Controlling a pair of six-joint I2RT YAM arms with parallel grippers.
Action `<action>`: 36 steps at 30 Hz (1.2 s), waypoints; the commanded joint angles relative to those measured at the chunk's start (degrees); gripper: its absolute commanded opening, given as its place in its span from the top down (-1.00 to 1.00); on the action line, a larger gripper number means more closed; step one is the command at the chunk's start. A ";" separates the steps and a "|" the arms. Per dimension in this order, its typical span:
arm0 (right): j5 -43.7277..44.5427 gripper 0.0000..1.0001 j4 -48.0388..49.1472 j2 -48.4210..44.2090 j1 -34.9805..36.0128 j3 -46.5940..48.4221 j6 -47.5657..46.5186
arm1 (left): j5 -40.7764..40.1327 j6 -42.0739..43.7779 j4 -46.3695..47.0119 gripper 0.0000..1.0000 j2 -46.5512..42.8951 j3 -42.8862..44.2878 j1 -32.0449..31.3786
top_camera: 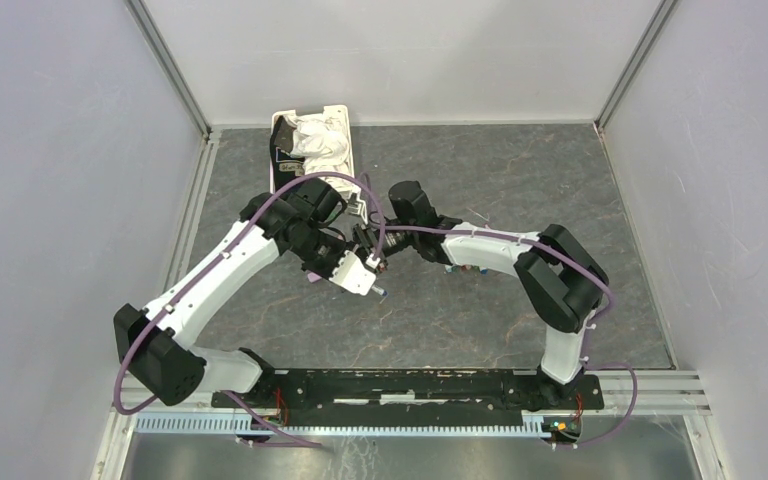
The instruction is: Open the pen caps
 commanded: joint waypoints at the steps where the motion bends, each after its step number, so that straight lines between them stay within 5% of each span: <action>1: 0.43 0.34 7.35 1.80 1.48 5.35 4.16 | 3.79 -1.35 2.48 0.96 0.19 2.17 -0.75; 3: 1.58 0.97 9.66 2.95 1.53 6.22 6.58 | 5.15 -2.22 2.21 0.95 0.59 3.18 -0.77; 10: 6.63 1.00 16.67 8.30 1.48 14.05 13.85 | 7.06 -3.03 1.45 0.96 1.85 4.65 -1.11; 16: 5.40 1.00 -9.48 12.28 1.19 18.90 -4.48 | 1.04 0.32 1.05 0.95 3.74 4.88 -0.99; 18: 12.07 1.00 -35.60 -2.27 2.31 -0.56 -28.23 | -5.05 6.16 -0.69 0.95 3.83 4.78 7.15; 19: 12.85 1.00 -28.89 -17.94 3.28 -23.56 -26.46 | -4.12 14.96 -2.24 0.95 3.98 5.03 25.27; 20: 14.76 1.00 -1.12 -30.49 1.59 -43.09 -5.76 | -4.30 22.63 -2.39 0.95 5.38 4.18 35.72; 21: 14.05 1.00 16.28 -37.01 -2.04 -53.57 6.69 | -7.66 23.94 -4.53 0.95 7.11 4.16 36.05; 24: 11.69 1.00 -13.59 -29.53 -0.49 -32.60 -15.76 | -8.07 9.83 3.69 0.95 3.87 2.16 19.19; 27: 9.05 1.00 -5.63 -28.01 -0.67 -33.21 -10.38 | -9.64 5.30 4.40 0.95 2.64 2.47 12.91; 34: 6.07 1.00 -7.13 -20.48 -0.72 -22.78 -14.12 | -6.58 -4.16 2.25 0.95 1.14 3.94 1.75; 35: 5.98 1.00 -6.65 -19.43 -0.76 -21.74 -13.89 | -5.27 -5.35 2.51 0.83 0.74 3.76 0.62; 36: 5.97 1.00 -5.73 -18.67 -0.72 -20.45 -13.48 | -4.16 -7.42 3.20 0.46 0.41 3.24 -0.25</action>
